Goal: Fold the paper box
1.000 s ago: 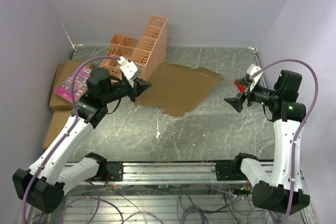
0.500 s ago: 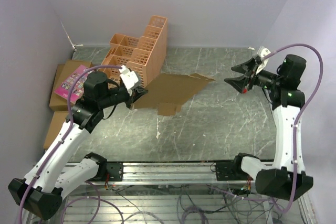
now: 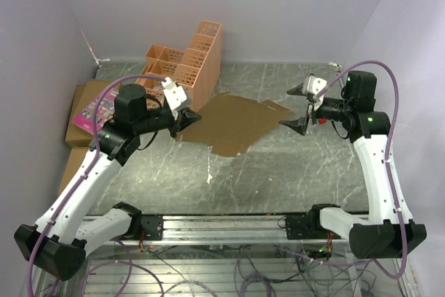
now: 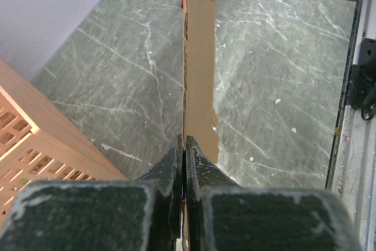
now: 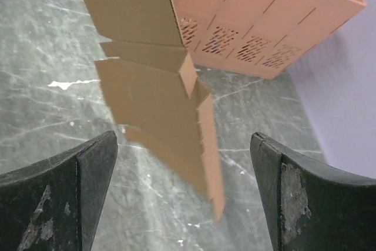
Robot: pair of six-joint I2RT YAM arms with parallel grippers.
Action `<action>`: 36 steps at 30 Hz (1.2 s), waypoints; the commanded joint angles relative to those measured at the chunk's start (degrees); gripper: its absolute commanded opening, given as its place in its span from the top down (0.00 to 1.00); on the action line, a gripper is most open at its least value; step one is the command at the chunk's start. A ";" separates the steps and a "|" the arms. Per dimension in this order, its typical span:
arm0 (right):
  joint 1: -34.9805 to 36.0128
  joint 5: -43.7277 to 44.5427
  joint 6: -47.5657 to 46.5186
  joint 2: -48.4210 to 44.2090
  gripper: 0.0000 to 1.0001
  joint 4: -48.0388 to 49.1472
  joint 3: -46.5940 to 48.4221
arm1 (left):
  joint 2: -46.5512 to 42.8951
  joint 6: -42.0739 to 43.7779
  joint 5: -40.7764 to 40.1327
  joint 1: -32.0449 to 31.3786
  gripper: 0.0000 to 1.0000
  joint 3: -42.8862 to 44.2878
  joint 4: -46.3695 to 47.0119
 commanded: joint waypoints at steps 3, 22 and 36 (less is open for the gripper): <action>1.27 6.13 -5.05 1.59 0.08 0.64 1.33 | 0.59 -2.61 4.53 -0.25 0.93 4.40 -1.56; -14.37 -2.64 23.91 -4.03 0.18 6.49 -2.59 | -4.52 -10.08 1.05 0.17 0.93 -0.60 -0.01; 1.86 -1.96 17.66 13.40 0.72 -10.08 19.36 | -1.80 9.13 8.82 0.17 0.93 0.45 -2.98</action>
